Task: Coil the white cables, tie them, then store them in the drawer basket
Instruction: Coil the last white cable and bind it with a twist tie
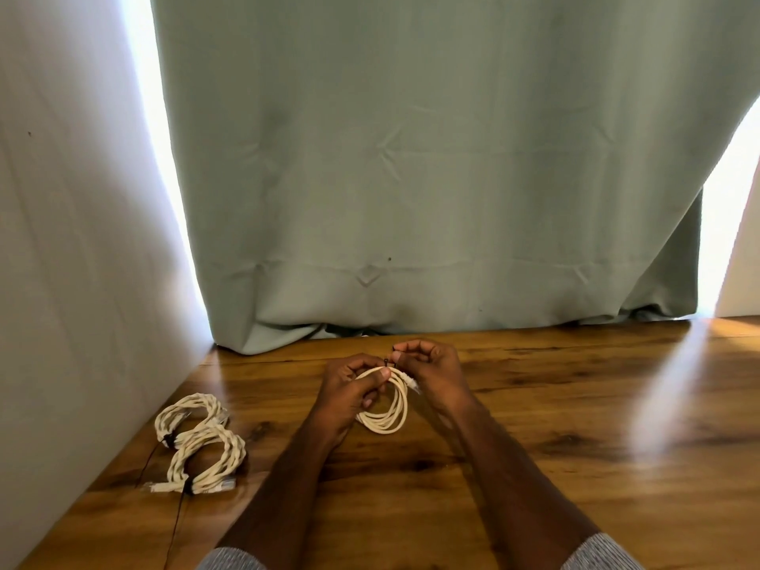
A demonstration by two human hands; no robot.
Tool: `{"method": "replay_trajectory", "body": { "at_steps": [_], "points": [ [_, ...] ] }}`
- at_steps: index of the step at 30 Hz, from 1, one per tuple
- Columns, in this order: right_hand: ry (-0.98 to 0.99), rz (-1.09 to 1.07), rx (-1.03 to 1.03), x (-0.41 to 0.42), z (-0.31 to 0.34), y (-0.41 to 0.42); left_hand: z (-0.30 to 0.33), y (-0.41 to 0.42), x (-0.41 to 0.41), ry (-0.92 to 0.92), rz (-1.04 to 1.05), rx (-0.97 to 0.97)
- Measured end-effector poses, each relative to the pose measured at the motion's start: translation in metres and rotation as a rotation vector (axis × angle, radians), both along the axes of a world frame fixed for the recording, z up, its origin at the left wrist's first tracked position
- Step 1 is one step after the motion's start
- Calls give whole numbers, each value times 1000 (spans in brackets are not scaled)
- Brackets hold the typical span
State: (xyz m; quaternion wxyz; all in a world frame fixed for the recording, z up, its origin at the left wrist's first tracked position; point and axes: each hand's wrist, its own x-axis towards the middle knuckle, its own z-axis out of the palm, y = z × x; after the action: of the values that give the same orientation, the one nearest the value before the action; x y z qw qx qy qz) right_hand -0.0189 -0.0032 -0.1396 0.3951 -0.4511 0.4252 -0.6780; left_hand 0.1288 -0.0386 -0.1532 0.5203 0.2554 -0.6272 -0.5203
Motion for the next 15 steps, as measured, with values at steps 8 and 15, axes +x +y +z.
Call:
{"method": "replay_trajectory", "body": {
  "at_steps": [8,15],
  "points": [
    [88,121,-53,-4,0,3,-1,-1,0,-49,-1,42],
    [150,124,-92,-11,1,8,0,1,-1,-58,10,46]
  ]
}}
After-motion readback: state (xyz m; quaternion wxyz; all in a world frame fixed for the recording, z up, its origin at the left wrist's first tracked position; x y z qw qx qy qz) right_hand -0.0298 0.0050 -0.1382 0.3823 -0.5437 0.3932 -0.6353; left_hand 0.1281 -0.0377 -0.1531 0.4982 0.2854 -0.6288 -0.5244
